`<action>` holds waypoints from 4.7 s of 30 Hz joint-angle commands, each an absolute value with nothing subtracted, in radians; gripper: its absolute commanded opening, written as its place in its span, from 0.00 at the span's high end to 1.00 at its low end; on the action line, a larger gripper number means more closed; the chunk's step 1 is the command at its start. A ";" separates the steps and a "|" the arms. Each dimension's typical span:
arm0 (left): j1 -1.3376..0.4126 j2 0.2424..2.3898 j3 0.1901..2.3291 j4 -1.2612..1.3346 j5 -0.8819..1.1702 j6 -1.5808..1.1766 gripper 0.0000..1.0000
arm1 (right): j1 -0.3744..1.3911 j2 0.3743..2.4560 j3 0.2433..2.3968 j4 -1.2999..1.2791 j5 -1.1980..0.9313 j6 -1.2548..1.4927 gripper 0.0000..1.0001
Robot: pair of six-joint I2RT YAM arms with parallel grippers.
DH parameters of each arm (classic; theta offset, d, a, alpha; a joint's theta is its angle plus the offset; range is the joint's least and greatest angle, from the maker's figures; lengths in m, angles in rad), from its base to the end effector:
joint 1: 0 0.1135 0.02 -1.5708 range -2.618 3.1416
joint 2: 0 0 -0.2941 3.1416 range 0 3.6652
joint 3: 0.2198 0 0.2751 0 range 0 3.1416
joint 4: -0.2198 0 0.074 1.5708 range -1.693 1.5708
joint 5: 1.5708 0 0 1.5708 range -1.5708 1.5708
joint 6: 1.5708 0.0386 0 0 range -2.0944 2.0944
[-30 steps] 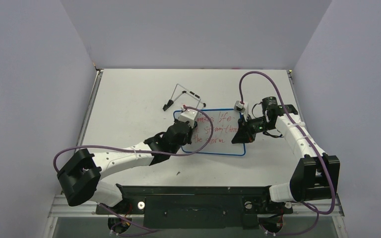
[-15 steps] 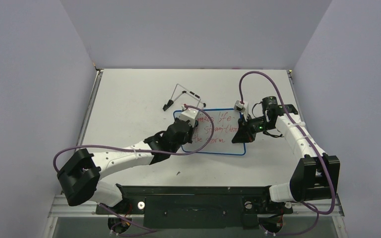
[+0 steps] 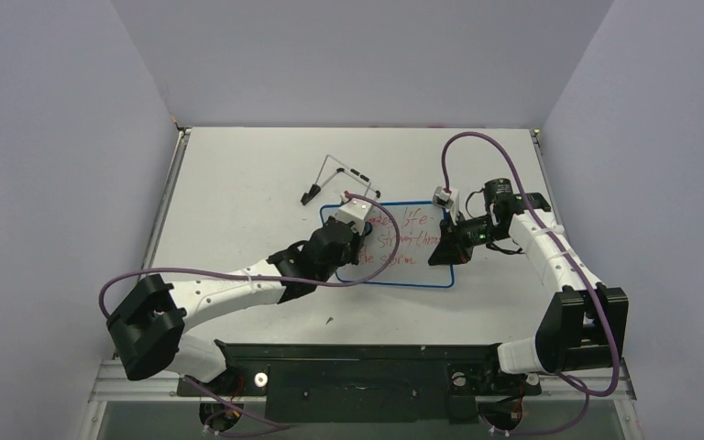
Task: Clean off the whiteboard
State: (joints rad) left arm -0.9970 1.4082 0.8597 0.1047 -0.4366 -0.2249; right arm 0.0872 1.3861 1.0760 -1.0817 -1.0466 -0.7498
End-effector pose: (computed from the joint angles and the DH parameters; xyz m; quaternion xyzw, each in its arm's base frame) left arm 0.1935 -0.2693 0.2681 0.2036 0.8081 -0.1492 0.5322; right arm 0.2527 0.0556 0.2860 -0.3914 0.7701 0.4455 0.2351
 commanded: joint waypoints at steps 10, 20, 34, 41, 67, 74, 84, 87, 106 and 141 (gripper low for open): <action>-0.951 1.358 0.832 0.167 -0.401 -0.269 1.00 | 0.110 1.374 1.103 -1.129 -1.091 -0.823 1.00; -1.015 1.356 0.847 0.151 -0.449 -0.299 1.00 | 0.113 1.378 1.108 -1.143 -1.093 -0.839 1.00; -0.942 1.365 0.964 0.065 -0.533 -0.221 1.00 | 0.110 1.374 1.109 -1.148 -1.094 -0.842 1.00; -1.025 1.382 0.902 0.068 -0.523 -0.248 1.00 | 0.112 1.376 1.108 -1.149 -1.095 -0.842 1.00; -1.004 1.337 0.943 0.019 -0.626 -0.173 1.00 | 0.110 1.377 1.110 -1.152 -1.092 -0.845 1.00; -1.089 1.235 0.849 0.055 -0.597 -0.179 1.00 | 0.112 1.385 1.111 -1.153 -1.093 -0.848 1.00; -1.113 1.306 0.864 0.105 -0.648 -0.169 1.00 | 0.114 1.386 1.110 -1.155 -1.092 -0.850 1.00; -1.114 1.352 0.897 0.118 -0.706 -0.125 1.00 | 0.114 1.387 1.110 -1.155 -1.093 -0.850 1.00; -1.077 1.427 0.999 0.131 -0.590 0.021 1.00 | 0.112 1.377 1.111 -1.157 -1.095 -0.851 1.00; -0.880 1.212 0.663 0.194 -0.523 -0.203 1.00 | 0.117 1.383 1.113 -1.177 -1.102 -0.874 1.00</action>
